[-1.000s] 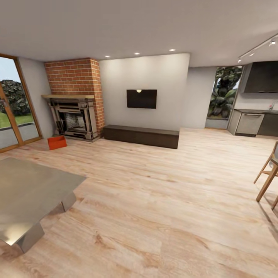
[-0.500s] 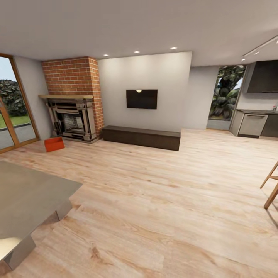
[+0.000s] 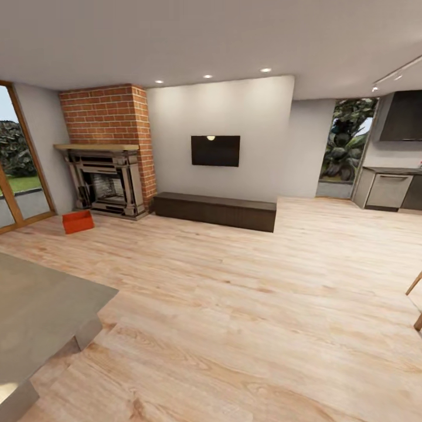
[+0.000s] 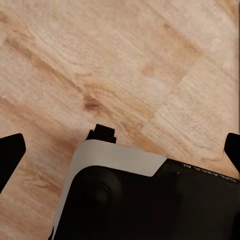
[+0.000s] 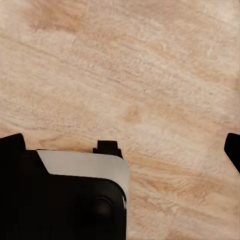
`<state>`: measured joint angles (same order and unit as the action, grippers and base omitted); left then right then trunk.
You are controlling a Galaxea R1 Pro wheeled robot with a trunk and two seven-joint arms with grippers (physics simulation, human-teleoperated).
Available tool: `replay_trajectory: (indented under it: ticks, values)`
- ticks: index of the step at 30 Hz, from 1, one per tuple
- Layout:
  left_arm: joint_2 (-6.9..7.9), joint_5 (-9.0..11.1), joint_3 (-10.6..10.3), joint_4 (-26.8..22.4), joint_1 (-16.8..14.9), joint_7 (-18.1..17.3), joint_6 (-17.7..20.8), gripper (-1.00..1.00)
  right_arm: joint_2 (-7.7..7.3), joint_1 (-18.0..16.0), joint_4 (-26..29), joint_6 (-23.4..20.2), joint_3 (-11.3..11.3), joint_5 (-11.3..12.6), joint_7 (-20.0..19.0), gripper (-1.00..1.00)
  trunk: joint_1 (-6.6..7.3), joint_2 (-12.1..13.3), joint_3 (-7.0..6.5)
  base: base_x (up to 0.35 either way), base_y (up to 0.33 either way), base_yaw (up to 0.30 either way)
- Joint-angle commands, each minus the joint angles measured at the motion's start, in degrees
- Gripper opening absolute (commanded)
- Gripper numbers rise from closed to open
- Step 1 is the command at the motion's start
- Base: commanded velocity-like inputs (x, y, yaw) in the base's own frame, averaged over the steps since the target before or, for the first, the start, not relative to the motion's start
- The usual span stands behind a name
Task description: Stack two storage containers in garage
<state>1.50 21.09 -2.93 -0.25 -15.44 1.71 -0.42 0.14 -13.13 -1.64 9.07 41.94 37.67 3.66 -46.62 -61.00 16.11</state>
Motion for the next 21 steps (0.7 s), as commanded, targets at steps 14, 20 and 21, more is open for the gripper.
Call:
replay_trajectory:
  ticks: [14, 20, 21]
  values:
    - [0.06, 0.4, -0.3, 0.0, 0.0, 0.1, 0.0, 1.00, 0.03, -0.1, -0.1, 0.2, 0.4, 0.3, 0.0, 1.00, -0.03, 0.0, 0.07, 0.321, 0.000, 0.000]
    - [0.08, 0.4, -0.3, 0.0, 0.0, 0.1, -0.1, 1.00, 0.03, -0.1, -0.1, 0.2, 0.4, 0.3, 0.0, 1.00, -0.03, 0.0, 0.07, 0.321, 0.000, 0.000]
    - [0.08, 0.4, -0.3, 0.0, 0.0, 0.1, -0.1, 1.00, 0.03, -0.1, -0.1, 0.2, 0.4, 0.3, 0.0, 1.00, -0.03, 0.0, 0.07, 0.321, 0.000, 0.000]
